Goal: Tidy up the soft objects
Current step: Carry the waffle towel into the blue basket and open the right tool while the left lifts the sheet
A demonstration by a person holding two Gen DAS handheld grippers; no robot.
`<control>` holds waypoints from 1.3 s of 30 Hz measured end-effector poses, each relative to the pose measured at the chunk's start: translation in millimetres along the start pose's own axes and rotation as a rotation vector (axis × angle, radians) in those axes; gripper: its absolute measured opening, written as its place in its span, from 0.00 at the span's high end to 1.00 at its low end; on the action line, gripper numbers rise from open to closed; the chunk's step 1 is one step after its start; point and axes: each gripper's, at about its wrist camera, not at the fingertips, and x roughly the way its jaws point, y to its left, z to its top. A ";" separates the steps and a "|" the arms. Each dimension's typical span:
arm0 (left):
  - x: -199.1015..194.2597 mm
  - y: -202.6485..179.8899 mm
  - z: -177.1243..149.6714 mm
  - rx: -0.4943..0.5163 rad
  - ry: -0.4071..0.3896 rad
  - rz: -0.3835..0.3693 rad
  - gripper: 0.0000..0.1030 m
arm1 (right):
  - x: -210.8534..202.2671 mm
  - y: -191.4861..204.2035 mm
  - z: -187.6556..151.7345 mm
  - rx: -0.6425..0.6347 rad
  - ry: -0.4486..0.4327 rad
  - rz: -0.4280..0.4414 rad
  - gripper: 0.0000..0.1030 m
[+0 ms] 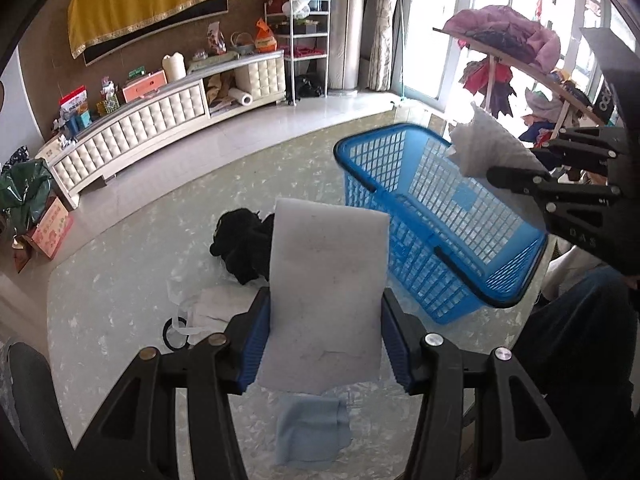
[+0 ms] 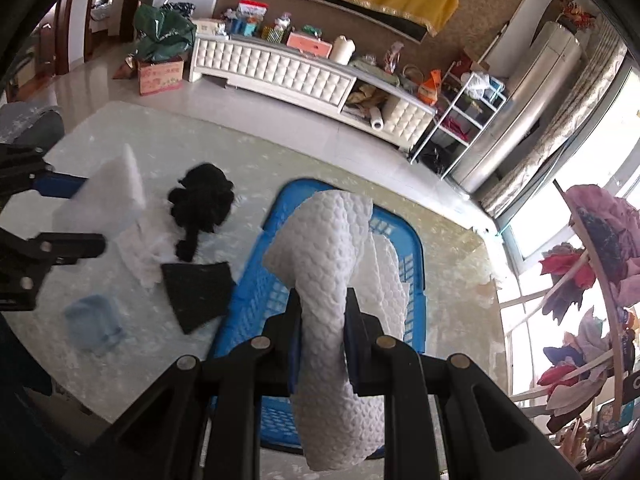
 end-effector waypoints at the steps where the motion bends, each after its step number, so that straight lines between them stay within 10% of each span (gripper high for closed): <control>1: 2.5 0.1 -0.7 0.000 0.008 0.003 0.52 | 7.9 -1.6 -1.3 0.002 0.014 0.001 0.84; 28: 47.4 13.9 -4.6 -0.036 0.149 0.064 0.51 | 112.2 -37.3 -12.5 0.135 0.334 0.224 0.79; 33: 46.2 13.0 -4.3 -0.027 0.145 0.063 0.51 | 101.5 -30.8 -12.3 0.118 0.325 0.250 0.47; 39: 45.7 16.1 -3.7 -0.034 0.141 0.070 0.51 | 87.9 -14.6 -12.3 0.071 0.328 0.265 0.38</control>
